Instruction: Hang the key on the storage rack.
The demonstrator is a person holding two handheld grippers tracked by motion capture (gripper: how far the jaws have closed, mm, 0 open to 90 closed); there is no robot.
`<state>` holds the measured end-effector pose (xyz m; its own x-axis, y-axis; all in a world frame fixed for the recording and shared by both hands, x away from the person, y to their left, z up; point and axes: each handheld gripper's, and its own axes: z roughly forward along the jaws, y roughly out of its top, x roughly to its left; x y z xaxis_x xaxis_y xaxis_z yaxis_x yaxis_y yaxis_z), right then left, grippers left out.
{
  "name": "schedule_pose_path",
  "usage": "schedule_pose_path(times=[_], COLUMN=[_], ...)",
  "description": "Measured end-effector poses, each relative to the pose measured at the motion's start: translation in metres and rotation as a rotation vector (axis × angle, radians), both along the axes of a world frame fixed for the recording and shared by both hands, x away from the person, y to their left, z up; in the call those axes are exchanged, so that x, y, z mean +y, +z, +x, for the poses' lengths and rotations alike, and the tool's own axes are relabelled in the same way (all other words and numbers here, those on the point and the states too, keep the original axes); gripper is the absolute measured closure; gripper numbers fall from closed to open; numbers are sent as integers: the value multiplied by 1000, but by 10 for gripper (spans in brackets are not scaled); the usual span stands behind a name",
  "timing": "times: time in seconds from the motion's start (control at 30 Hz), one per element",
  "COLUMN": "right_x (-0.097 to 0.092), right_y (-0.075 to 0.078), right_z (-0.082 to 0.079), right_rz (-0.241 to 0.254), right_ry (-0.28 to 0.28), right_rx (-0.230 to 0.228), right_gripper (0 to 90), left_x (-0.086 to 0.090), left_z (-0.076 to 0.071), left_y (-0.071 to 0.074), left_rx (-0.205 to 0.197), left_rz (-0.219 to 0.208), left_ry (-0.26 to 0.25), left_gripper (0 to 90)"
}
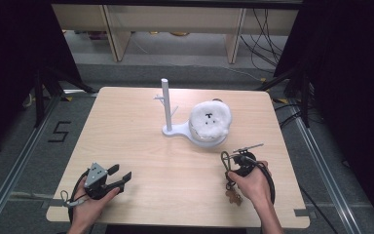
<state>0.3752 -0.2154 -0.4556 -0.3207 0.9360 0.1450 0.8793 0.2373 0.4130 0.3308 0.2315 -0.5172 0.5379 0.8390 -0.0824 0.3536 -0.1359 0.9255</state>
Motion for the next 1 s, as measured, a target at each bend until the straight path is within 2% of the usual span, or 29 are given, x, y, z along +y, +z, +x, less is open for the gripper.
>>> schedule_pose_path(times=[0.07, 0.1, 0.13, 0.17, 0.2, 0.23, 0.27, 0.33, 0.37, 0.4, 0.43, 0.47, 0.5, 0.53, 0.57, 0.6, 0.63, 0.67, 0.7, 0.73, 0.77, 0.8, 0.87, 0.9, 0.93, 0.97, 1.0], right_x=[1, 1, 1, 1, 2, 3, 4, 6, 7, 7, 8, 9, 11, 11, 15, 14, 15, 17, 19, 20, 22, 24, 26, 31, 31, 32, 35], right_y=[3, 2, 4, 3, 5, 7, 7, 7, 8, 7, 6, 7, 6, 5, 5, 4, 4, 4, 4, 4, 3, 4, 3, 4, 3, 3, 3], right_z=[-3, -2, -4, -4, -5, -6, -7, -8, -9, -9, -9, -10, -11, -11, -13, -11, -11, -12, -13, -14, -14, -16, -15, -19, -17, -16, -17], right_rz=[26, 71, 90, 110, 87, 100, 117, 129, 149, 143, 182, 177, 205, 198, 217, 210, 219, 216, 224, 220, 223, 230, 228, 252, 257, 252, 269], right_ry=[14, 39, 41, 56, 54, 59, 64, 58, 62, 64, 77, 80, 77, 90, 60, 101, 106, 98, 94, 103, 108, 107, 130, 104, 129, 144, 142], right_rx=[-35, -84, -86, -121, -135, -148, -165, -230, -249, -277, -312, -329, -333, -361, -355, -378, -390, -394, -401, -406, -431, -428, -479, -449, -490, -511, -527], right_gripper=[685, 685, 686, 685, 685, 685, 685, 685, 685, 684, 684, 684, 684, 684, 685, 685, 685, 686, 686, 685, 685, 685, 685, 685, 685, 685, 685], left_x=[0, -1, -1, -1, -2, -3, -3, -5, -6, -8, -9, -11, -13, -15, -16, -19, -20, -23, -24, -27, -30, -32, -36, -39, -41, -43, -45], left_z=[-1, 0, -1, -1, -1, -1, -1, -1, -2, -3, -2, -3, -2, -3, -2, -2, -1, 0, 0, 2, 2, 3, 5, 6, 7, 9, 11], left_y=[2, 2, 3, 4, 5, 5, 7, 10, 10, 12, 14, 15, 18, 20, 22, 25, 29, 31, 35, 38, 40, 44, 49, 51, 54, 56, 58], left_rx=[-2, -4, -3, -3, -8, -8, -13, -18, -18, -10, -25, -8, -22, -17, -29, -28, -47, -49, -56, -61, -57, -61, -54, -52, -54, -50, -53], left_rz=[9, -8, -12, 3, 3, -12, -5, 3, -12, -22, -5, -29, -23, -37, -40, -52, -40, -51, -42, -48, -67, -53, -66, -74, -76, -79, -91], left_ry=[-3, -9, -9, -12, -16, -22, -27, -33, -35, -28, -41, -38, -51, -50, -54, -58, -69, -78, -81, -92, -99, -104, -121, -128, -138, -142, -152], left_gripper=[398, 398, 398, 396, 395, 394, 391, 383, 382, 380, 380, 380, 380, 382, 387, 394, 404, 409, 412, 416, 419, 422, 429, 431, 433, 434, 435])
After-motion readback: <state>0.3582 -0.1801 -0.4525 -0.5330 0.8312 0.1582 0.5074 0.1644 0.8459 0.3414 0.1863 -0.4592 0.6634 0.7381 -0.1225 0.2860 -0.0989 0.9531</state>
